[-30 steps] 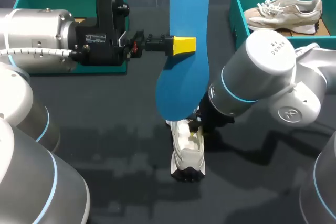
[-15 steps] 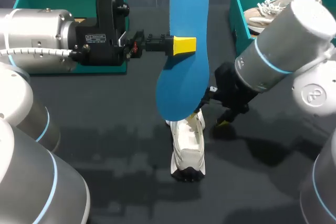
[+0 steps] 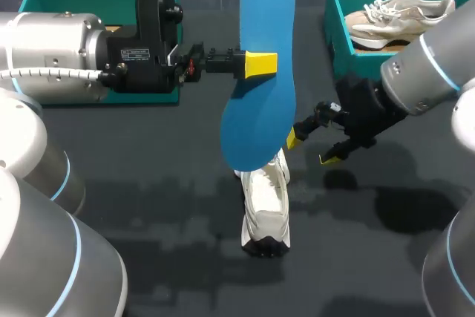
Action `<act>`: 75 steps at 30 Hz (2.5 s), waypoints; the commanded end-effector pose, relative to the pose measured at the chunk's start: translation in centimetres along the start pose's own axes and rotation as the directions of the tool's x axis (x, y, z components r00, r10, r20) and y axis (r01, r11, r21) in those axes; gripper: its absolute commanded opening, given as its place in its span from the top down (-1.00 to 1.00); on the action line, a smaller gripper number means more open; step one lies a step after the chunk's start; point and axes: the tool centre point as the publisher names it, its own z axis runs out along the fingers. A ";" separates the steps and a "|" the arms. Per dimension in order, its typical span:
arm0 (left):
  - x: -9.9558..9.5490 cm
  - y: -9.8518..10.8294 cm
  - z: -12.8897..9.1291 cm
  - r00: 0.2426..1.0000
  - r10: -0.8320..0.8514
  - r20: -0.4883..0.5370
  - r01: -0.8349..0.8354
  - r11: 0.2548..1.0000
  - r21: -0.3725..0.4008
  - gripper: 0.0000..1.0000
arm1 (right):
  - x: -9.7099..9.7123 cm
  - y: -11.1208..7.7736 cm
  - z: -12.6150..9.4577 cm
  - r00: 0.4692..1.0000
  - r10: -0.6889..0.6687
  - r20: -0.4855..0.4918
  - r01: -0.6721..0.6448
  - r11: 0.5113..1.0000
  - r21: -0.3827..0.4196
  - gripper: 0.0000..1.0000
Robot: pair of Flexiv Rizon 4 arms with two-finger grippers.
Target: Take the shoe out of the shoebox, open the shoe tongue, remove and reinsert the insole, then place the shoe into the shoebox
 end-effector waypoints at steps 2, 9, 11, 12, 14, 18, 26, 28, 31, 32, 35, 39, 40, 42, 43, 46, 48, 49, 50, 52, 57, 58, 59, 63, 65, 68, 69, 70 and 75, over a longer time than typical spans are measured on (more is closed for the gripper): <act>0.1 0.0 0.0 1.000 0.000 0.001 0.000 1.000 0.000 1.00 | 0.0 -0.7 -3.4 0.955 0.061 -0.290 -0.053 0.998 0.033 -1.00; 0.1 0.0 0.0 1.000 0.000 0.001 0.000 1.000 0.000 1.00 | 0.0 -0.7 -3.4 0.955 0.061 -0.290 -0.053 0.998 0.033 -1.00; 0.1 0.0 0.0 1.000 0.000 0.001 0.000 1.000 0.000 1.00 | 0.0 -0.7 -3.4 0.955 0.061 -0.290 -0.053 0.998 0.033 -1.00; 0.1 0.0 0.0 1.000 0.000 0.001 0.000 1.000 0.000 1.00 | 0.0 -0.7 -3.4 0.955 0.061 -0.290 -0.053 0.998 0.033 -1.00; 0.1 0.0 0.0 1.000 0.000 0.001 0.000 1.000 0.000 1.00 | 0.4 -0.4 -2.9 0.928 0.072 -0.366 -0.048 0.996 0.075 -1.00; 0.1 0.0 0.0 1.000 0.000 0.001 0.000 1.000 0.000 1.00 | 2.4 0.3 -3.8 0.909 0.095 -0.407 -0.061 0.994 0.094 -1.00; 0.1 0.0 0.0 1.000 0.000 0.001 0.000 1.000 0.000 1.00 | 4.7 0.4 -5.9 0.880 0.154 -0.450 -0.146 0.988 0.053 -1.00; 0.1 0.0 0.0 1.000 0.000 0.001 0.000 1.000 0.000 1.00 | 4.7 0.4 -5.9 0.880 0.154 -0.450 -0.146 0.988 0.053 -1.00; 0.1 0.0 0.0 1.000 0.000 0.001 0.000 1.000 0.000 1.00 | 4.7 0.4 -5.9 0.880 0.154 -0.450 -0.146 0.988 0.053 -1.00; 0.1 0.0 0.0 1.000 0.000 0.001 0.000 1.000 0.000 1.00 | 4.7 0.4 -5.9 0.880 0.154 -0.450 -0.146 0.988 0.053 -1.00; 0.1 0.0 0.0 1.000 0.000 0.001 0.000 1.000 0.000 1.00 | 4.9 0.5 -5.9 0.872 0.155 -0.465 -0.145 0.988 0.059 -1.00; -0.4 0.1 0.3 0.996 0.090 -0.007 -0.090 0.996 0.014 1.00 | 5.6 1.0 -6.5 0.819 0.160 -0.551 -0.153 0.986 0.060 -1.00; -0.5 0.1 0.3 0.994 0.112 -0.020 -0.111 0.994 0.021 1.00 | 5.7 1.2 -6.7 0.808 0.169 -0.564 -0.160 0.985 0.066 -1.00; -1.0 0.0 0.2 0.986 0.165 -0.016 -0.165 0.986 0.020 1.00 | 6.1 1.5 -7.0 0.798 0.180 -0.575 -0.177 0.982 0.062 -1.00; -1.2 -0.1 0.2 0.979 0.206 -0.002 -0.206 0.978 0.015 1.00 | 6.3 1.7 -7.1 0.795 0.190 -0.576 -0.189 0.980 0.062 -1.00; -2.0 -0.3 0.0 0.959 0.282 0.011 -0.282 0.959 0.013 1.00 | 7.0 2.0 -7.5 0.781 0.193 -0.594 -0.197 0.979 0.059 -1.00; -2.5 -0.6 -0.2 0.941 0.338 0.003 -0.338 0.941 0.018 1.00 | 7.3 2.1 -7.7 0.765 0.194 -0.615 -0.197 0.978 0.064 -1.00; -2.7 -0.7 -0.2 0.909 0.417 0.010 -0.417 0.909 0.015 1.00 | 7.5 2.2 -7.7 0.761 0.200 -0.617 -0.204 0.977 0.066 -1.00; -3.0 -0.6 -0.1 0.844 0.534 0.057 -0.534 0.846 -0.018 1.00 | 7.6 2.3 -7.8 0.754 0.206 -0.624 -0.212 0.975 0.066 -1.00; -3.4 -0.3 0.2 0.736 0.670 0.097 -0.665 0.743 -0.081 1.00 | 7.7 2.4 -7.9 0.751 0.208 -0.627 -0.214 0.974 0.067 -1.00; -3.4 -0.3 0.2 0.736 0.670 0.097 -0.665 0.743 -0.081 1.00 | 7.7 2.4 -7.9 0.751 0.208 -0.627 -0.214 0.974 0.067 -1.00; -3.4 -0.3 0.2 0.736 0.670 0.097 -0.665 0.743 -0.081 1.00 | 7.7 2.4 -7.9 0.751 0.208 -0.627 -0.214 0.974 0.067 -1.00; -3.4 -0.3 0.2 0.736 0.670 0.097 -0.665 0.743 -0.081 1.00 | 7.7 2.4 -7.9 0.751 0.208 -0.627 -0.214 0.974 0.067 -1.00; -3.6 0.0 0.3 0.678 0.730 0.085 -0.723 0.684 -0.097 1.00 | 7.8 2.5 -8.0 0.744 0.209 -0.635 -0.211 0.975 0.073 -1.00; -4.3 0.1 0.4 0.609 0.789 0.080 -0.784 0.614 -0.091 1.00 | 8.1 2.7 -8.6 0.730 0.201 -0.653 -0.202 0.977 0.074 -1.00; -5.5 0.4 0.2 0.561 0.824 0.073 -0.822 0.565 -0.063 1.00 | 8.4 3.0 -9.3 0.715 0.195 -0.672 -0.200 0.977 0.071 -1.00; -6.0 0.5 0.2 0.555 0.828 0.074 -0.827 0.559 -0.056 1.00 | 8.6 3.0 -9.5 0.713 0.194 -0.674 -0.199 0.978 0.071 -1.00; -6.4 0.6 0.1 0.531 0.844 0.070 -0.844 0.534 -0.040 1.00 | 8.7 3.1 -9.6 0.708 0.191 -0.680 -0.196 0.978 0.071 -1.00; -7.6 0.7 -0.4 0.367 0.929 0.058 -0.929 0.369 -0.024 1.00 | 9.6 3.7 -10.1 0.699 0.171 -0.694 -0.185 0.981 0.056 -1.00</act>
